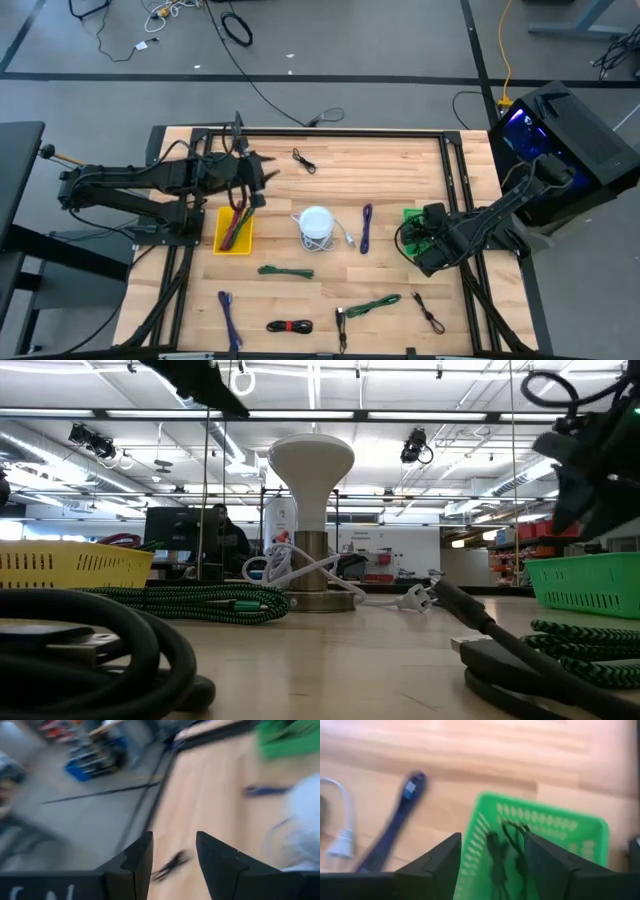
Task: Pick & Place USB Port
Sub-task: Put the black charger cable into the green bin
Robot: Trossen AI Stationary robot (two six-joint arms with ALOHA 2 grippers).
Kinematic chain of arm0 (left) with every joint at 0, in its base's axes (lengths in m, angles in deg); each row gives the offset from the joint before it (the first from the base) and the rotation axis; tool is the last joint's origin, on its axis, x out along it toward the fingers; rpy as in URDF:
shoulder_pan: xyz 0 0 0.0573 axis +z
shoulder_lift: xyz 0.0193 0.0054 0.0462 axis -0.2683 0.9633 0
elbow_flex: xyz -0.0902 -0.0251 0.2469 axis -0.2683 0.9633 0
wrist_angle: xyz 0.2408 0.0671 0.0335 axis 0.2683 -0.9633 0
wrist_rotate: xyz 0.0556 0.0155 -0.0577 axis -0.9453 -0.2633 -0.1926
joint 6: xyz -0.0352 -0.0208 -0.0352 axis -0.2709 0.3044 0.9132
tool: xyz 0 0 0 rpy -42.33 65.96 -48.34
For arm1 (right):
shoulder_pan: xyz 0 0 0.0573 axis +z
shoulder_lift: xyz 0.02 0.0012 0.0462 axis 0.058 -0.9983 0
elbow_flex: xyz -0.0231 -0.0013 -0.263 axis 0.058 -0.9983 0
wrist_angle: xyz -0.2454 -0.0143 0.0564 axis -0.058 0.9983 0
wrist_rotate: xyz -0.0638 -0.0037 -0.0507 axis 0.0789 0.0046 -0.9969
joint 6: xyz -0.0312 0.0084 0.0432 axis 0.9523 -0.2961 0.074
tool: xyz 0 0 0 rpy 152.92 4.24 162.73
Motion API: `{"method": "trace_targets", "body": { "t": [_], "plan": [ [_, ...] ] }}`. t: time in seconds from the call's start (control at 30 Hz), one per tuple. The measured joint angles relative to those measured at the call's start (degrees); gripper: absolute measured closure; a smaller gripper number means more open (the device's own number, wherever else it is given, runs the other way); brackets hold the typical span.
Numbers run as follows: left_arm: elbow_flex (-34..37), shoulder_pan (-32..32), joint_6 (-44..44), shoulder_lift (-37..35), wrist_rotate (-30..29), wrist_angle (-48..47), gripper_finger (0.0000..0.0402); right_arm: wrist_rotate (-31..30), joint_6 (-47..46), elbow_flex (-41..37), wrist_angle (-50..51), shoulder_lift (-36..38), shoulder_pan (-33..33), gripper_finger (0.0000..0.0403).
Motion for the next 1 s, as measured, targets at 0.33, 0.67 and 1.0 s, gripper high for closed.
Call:
{"method": "trace_targets", "body": {
  "t": [0.33,0.67,1.0],
  "plan": [
    [0.0,14.3,-10.0,6.0,10.2,-0.6,0.0277,-12.6,18.0,6.2,-3.4,4.6,-4.5,0.0197],
    [0.0,29.6,-17.0,20.8,27.9,10.2,0.0289,-14.5,47.0,7.9,-23.3,5.5,-8.8,0.0197],
    [-8.5,30.2,-23.1,37.9,28.1,8.2,0.0289,-13.9,62.8,8.0,-36.2,5.5,-11.8,0.0197]
  ]
}}
